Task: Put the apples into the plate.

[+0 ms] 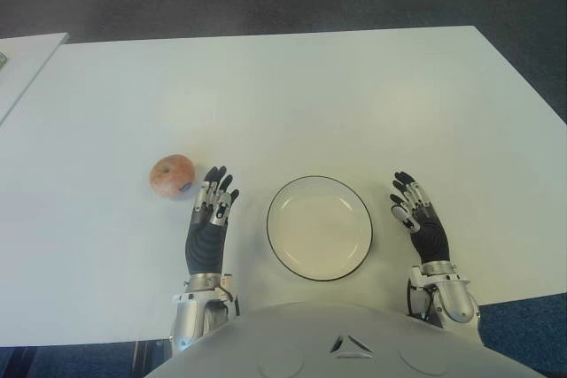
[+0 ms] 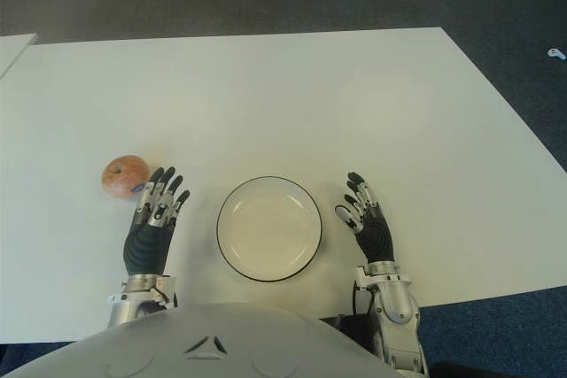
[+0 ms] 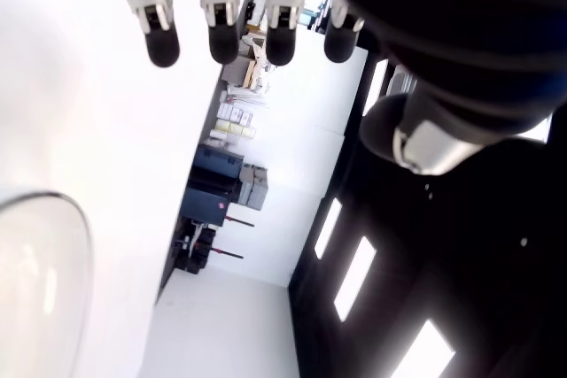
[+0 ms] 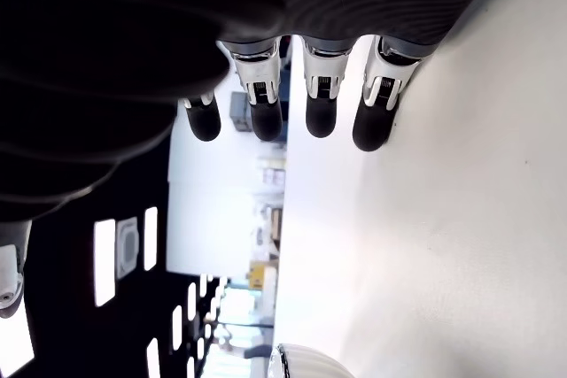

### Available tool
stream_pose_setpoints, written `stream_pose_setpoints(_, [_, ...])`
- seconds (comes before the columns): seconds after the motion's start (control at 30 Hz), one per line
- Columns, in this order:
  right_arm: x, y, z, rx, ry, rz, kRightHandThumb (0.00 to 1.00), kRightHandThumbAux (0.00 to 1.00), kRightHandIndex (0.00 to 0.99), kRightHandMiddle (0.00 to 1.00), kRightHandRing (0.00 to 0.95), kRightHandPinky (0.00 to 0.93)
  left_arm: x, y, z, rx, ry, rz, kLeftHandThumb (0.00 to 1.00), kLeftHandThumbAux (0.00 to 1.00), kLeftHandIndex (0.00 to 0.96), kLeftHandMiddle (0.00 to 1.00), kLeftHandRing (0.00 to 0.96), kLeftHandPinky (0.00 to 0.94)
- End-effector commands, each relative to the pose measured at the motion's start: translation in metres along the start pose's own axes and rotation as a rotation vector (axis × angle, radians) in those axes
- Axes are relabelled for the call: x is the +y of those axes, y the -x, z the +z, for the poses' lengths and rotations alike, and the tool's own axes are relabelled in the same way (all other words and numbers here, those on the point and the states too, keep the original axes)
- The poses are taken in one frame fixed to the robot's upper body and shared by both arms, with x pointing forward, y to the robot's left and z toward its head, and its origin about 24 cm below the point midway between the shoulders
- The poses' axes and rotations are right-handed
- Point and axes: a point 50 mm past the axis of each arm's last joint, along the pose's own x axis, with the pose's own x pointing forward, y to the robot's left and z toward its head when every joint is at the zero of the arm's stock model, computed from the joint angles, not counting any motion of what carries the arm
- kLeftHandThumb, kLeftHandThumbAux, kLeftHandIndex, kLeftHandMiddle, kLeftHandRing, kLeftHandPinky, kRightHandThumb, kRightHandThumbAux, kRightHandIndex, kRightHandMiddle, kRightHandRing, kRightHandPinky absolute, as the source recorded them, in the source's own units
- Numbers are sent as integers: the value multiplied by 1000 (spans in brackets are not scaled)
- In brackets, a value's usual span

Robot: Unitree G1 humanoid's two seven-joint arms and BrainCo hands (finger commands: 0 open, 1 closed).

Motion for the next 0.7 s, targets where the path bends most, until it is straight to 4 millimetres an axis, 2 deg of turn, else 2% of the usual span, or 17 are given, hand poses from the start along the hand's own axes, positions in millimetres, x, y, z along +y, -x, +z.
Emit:
stream_pose_setpoints(0.03, [1, -1, -9, 45, -8, 5, 95, 452, 0, 0, 0, 0, -17, -9, 24, -18, 57, -12, 156, 494, 119, 96, 80, 130])
stream_pose_setpoints(0.23, [0, -2, -13, 68, 3, 18, 105, 459, 0, 0, 0, 0, -23, -23, 44, -83, -37, 0, 190, 481, 183, 122, 103, 146])
stream_pose_setpoints(0.43, [-1, -4, -14, 66, -1, 7, 106, 459, 0, 0, 0, 0, -17, -38, 60, -140, -160, 39, 243, 506, 219, 139, 117, 169])
stream_pose_setpoints(0.6, [-1, -5, -16, 73, 5, 16, 100, 466, 0, 0, 0, 0, -11, -47, 71, -269, -694, 30, 265, 504, 147, 90, 84, 130])
stream_pose_setpoints(0.7, [-1, -5, -16, 74, 6, 21, 95, 474, 0, 0, 0, 0, -9, -51, 74, -330, -924, 8, 257, 488, 121, 74, 72, 104])
